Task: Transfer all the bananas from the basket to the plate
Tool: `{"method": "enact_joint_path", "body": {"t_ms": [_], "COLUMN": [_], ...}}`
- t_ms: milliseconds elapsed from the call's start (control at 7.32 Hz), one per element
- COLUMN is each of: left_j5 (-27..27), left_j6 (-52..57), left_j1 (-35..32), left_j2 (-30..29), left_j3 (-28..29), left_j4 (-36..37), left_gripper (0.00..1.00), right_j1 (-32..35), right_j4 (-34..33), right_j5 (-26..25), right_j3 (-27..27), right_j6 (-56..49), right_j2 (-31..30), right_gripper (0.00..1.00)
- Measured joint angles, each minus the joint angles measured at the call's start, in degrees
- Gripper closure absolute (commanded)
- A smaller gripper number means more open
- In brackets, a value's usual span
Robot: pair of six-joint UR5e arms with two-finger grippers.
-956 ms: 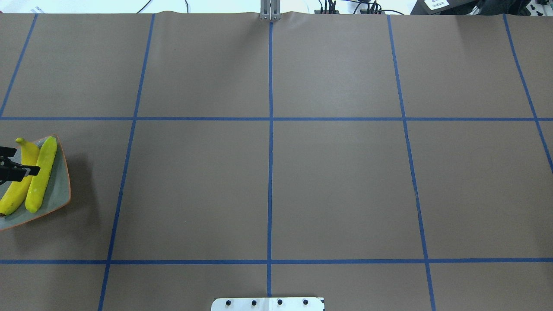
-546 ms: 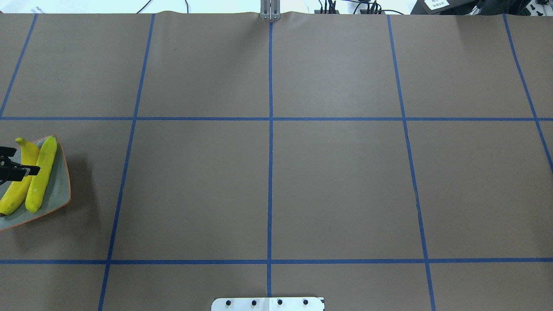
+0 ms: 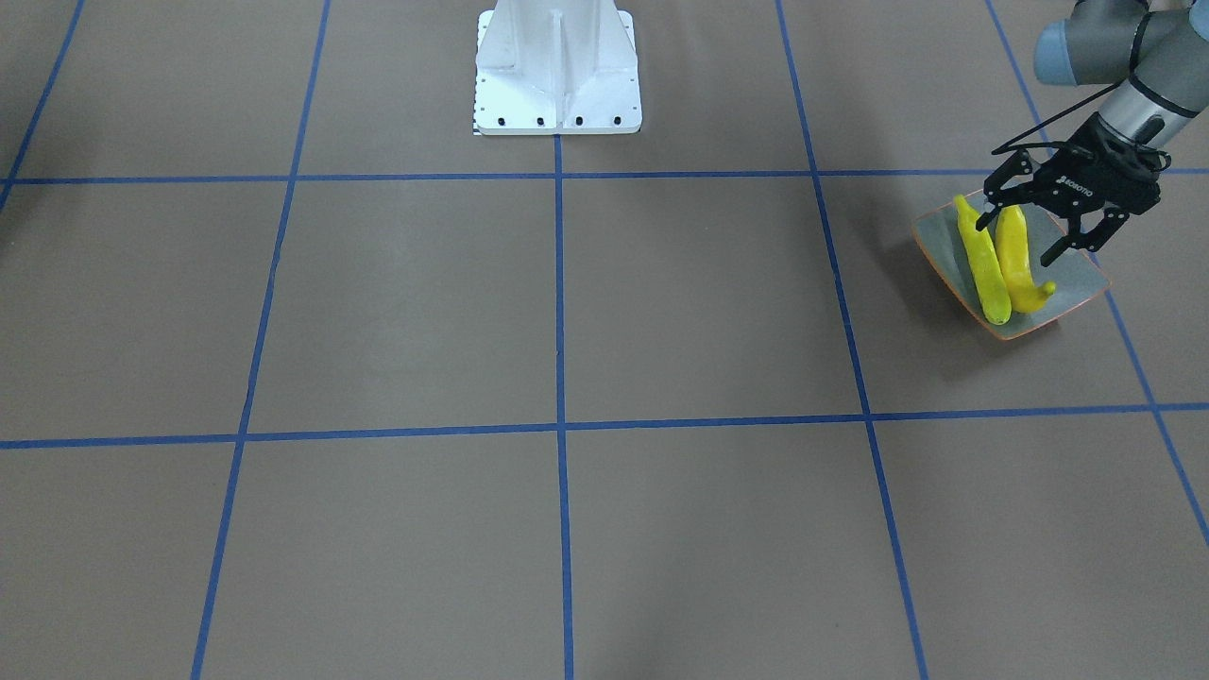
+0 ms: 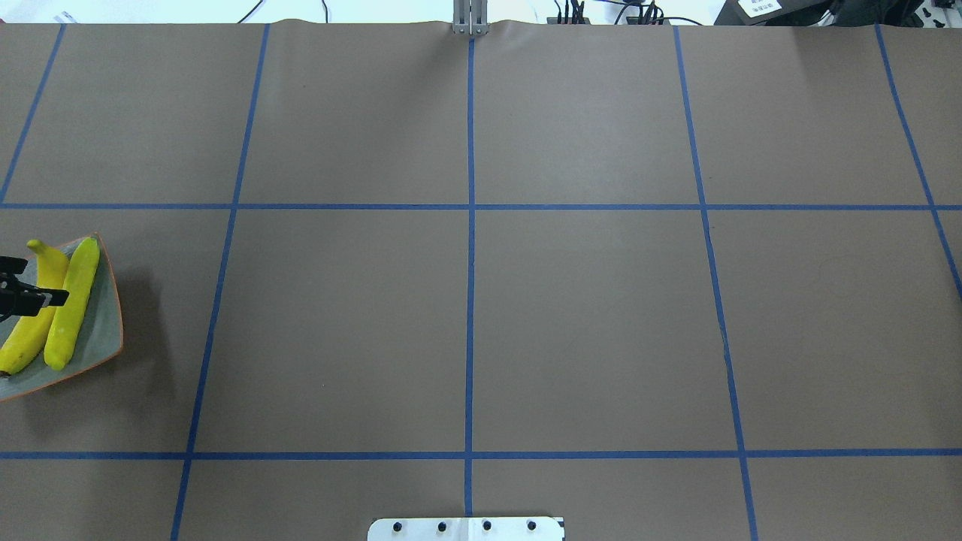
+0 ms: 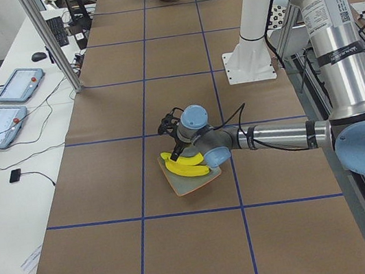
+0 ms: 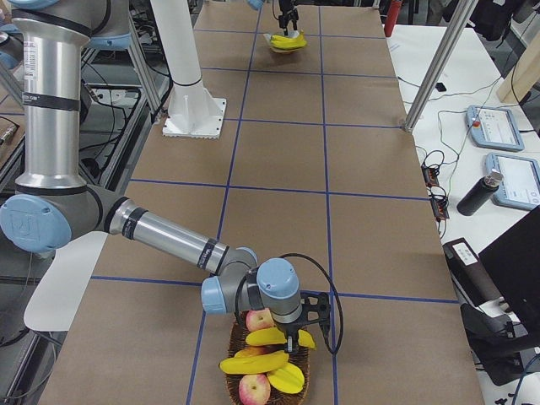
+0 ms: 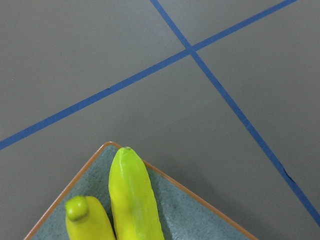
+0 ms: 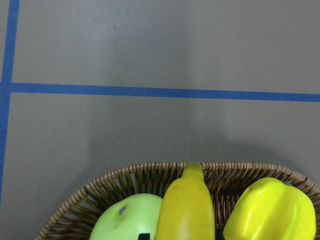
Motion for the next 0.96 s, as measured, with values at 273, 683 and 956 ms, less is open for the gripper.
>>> {"method": "enact_joint_path", "body": {"t_ms": [273,683,956], "left_j5": [-0.1,-0.1,-0.1], "left_j6": [-0.6,-6.2,-11.0], "left_j1": [0.1,0.3,0.5], "left_j2": [-0.4,-4.4,-8.7], "left_j3": [0.1,0.2,0.2], "left_j4": [0.0,-0.1,0.0], "left_gripper": [0.00,0.00,0.00], "right_j1": [2.7,2.7,-2.1], "right_j4": [-2.3,-11.3,-11.9], "right_j5": [0.2,3.0,8.2], "right_j3": [2.4,10.8,16.9], "right_j6": [-1.9,4.5,17.7], "right_j2": [1.5,5.9,6.7], "right_gripper": [1.00,1.00,1.00]}}
